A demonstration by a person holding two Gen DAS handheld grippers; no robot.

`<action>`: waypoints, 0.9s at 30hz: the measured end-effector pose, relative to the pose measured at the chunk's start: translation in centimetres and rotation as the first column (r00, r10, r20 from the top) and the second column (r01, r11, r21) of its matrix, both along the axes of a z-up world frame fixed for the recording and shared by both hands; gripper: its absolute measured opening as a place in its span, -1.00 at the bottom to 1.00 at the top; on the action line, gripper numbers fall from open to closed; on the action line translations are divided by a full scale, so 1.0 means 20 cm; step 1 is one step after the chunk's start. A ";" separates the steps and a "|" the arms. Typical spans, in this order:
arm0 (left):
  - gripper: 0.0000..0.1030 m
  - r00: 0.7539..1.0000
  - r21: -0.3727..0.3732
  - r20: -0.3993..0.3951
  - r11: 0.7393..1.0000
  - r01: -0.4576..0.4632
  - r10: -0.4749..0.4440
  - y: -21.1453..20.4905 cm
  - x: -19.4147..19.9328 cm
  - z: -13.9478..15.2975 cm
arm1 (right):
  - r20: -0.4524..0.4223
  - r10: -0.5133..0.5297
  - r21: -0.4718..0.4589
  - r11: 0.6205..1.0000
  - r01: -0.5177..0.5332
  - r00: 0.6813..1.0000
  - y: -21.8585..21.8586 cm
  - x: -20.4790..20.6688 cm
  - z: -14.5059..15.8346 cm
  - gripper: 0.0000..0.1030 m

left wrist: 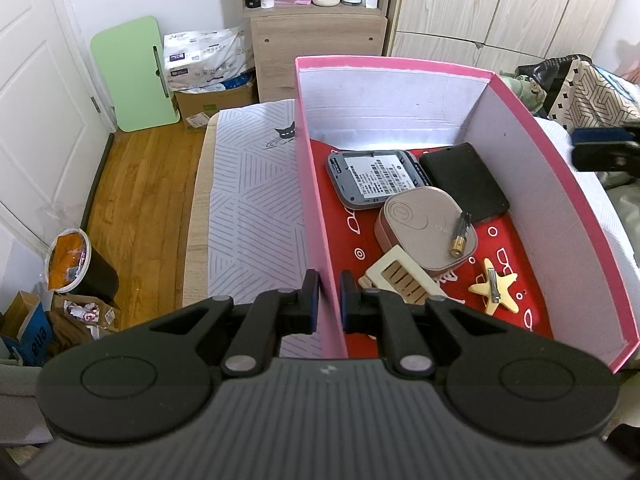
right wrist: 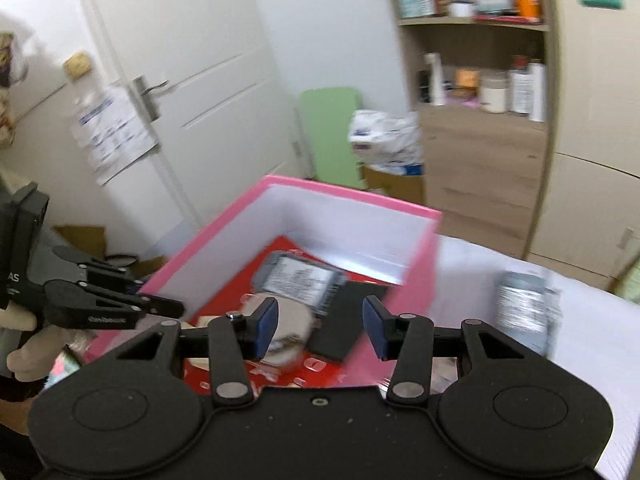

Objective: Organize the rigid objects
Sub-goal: 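Carry the battery into the box and release it, then move the right gripper to the purple starfish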

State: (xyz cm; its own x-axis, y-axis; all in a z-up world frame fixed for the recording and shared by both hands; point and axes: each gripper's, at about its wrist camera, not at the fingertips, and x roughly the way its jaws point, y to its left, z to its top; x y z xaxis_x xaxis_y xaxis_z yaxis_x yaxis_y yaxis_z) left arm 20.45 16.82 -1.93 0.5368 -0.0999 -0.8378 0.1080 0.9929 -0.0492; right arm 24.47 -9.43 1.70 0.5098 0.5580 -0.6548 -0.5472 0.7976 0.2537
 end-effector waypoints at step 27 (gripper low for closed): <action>-0.81 1.000 0.005 -0.010 1.000 -0.009 0.009 -0.01 0.01 0.01 | -0.045 -0.366 -0.201 0.915 0.350 0.930 -0.48 -0.02 -0.49 0.20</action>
